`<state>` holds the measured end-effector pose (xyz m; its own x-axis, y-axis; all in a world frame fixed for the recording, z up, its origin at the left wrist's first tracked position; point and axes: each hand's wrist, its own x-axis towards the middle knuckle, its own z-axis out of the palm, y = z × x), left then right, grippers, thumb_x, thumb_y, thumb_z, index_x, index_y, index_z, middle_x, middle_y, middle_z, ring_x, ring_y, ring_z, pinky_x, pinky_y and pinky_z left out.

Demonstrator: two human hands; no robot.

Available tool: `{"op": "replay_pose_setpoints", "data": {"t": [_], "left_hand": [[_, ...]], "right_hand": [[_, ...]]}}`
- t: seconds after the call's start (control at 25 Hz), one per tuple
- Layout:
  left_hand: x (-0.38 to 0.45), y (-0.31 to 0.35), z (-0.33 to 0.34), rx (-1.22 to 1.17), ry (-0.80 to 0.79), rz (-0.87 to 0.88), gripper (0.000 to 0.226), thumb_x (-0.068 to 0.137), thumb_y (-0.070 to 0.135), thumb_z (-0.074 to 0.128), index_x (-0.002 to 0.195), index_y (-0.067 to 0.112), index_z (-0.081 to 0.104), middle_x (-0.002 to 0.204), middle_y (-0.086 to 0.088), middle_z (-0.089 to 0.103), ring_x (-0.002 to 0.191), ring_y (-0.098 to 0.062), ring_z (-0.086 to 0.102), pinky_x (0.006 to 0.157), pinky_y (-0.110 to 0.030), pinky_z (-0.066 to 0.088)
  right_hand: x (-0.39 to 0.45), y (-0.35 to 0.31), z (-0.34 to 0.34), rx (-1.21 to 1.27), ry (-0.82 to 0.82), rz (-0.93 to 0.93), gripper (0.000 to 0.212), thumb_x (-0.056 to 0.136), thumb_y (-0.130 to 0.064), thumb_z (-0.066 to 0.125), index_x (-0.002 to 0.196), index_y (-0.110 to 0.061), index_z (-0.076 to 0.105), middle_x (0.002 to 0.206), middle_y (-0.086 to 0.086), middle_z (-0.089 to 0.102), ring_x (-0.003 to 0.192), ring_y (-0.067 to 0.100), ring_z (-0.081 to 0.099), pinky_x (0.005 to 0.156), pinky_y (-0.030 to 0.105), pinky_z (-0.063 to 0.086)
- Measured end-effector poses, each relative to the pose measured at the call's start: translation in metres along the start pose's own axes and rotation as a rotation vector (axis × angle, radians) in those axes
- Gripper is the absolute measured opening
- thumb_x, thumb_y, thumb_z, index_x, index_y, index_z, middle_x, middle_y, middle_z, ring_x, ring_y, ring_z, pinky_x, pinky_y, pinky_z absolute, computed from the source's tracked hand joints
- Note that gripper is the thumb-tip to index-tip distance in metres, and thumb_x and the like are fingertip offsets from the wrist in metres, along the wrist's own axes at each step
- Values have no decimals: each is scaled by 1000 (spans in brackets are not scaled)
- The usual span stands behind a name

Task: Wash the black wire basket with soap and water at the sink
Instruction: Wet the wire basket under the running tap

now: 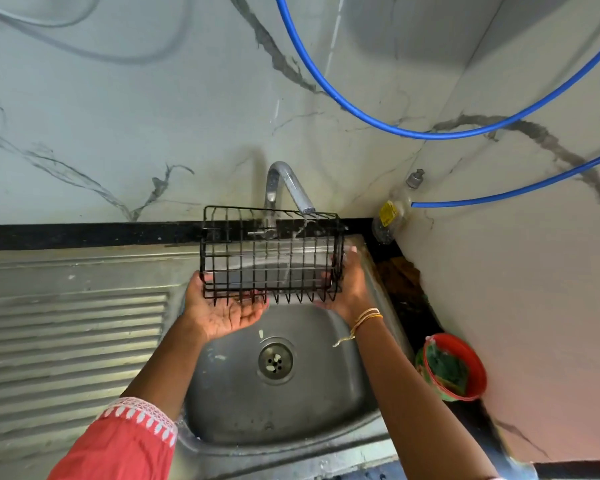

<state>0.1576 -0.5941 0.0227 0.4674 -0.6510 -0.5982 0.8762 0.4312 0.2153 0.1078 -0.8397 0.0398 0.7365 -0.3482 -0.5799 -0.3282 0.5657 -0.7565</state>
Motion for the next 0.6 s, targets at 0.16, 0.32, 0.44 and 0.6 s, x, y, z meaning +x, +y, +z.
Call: {"op": "replay_pose_setpoints", "data": {"t": [0.16, 0.32, 0.44, 0.6], "left_hand": [[3, 17, 6, 311, 62, 25, 79, 86, 59, 35, 123, -8, 55, 126, -33, 57, 119, -49, 53, 103, -55, 39], [11, 25, 16, 460, 198, 49, 58, 88, 37, 37, 121, -5, 59, 126, -28, 59, 113, -41, 59, 103, -53, 40], [15, 26, 32, 578, 284, 76, 47, 68, 17, 45, 108, 5, 66, 130, -17, 60, 112, -32, 60, 105, -48, 38], [12, 30, 45, 773, 456, -139, 49, 89, 26, 48, 135, 9, 44, 144, -21, 43, 124, -46, 47, 92, -63, 40]], "right_hand": [[10, 7, -25, 164, -94, 210, 85, 55, -89, 47, 110, -27, 63, 133, 9, 56, 112, 32, 51, 90, 55, 40], [7, 3, -52, 199, -196, 282, 101, 54, -89, 50, 132, -26, 55, 142, 17, 45, 128, 45, 39, 97, 69, 28], [4, 0, -63, 255, -204, 219, 91, 58, -74, 67, 130, -21, 53, 137, 18, 46, 124, 46, 43, 96, 72, 29], [-1, -5, -63, 319, -340, -93, 48, 58, -36, 74, 100, -15, 61, 105, 11, 53, 96, 30, 56, 90, 53, 42]]}}
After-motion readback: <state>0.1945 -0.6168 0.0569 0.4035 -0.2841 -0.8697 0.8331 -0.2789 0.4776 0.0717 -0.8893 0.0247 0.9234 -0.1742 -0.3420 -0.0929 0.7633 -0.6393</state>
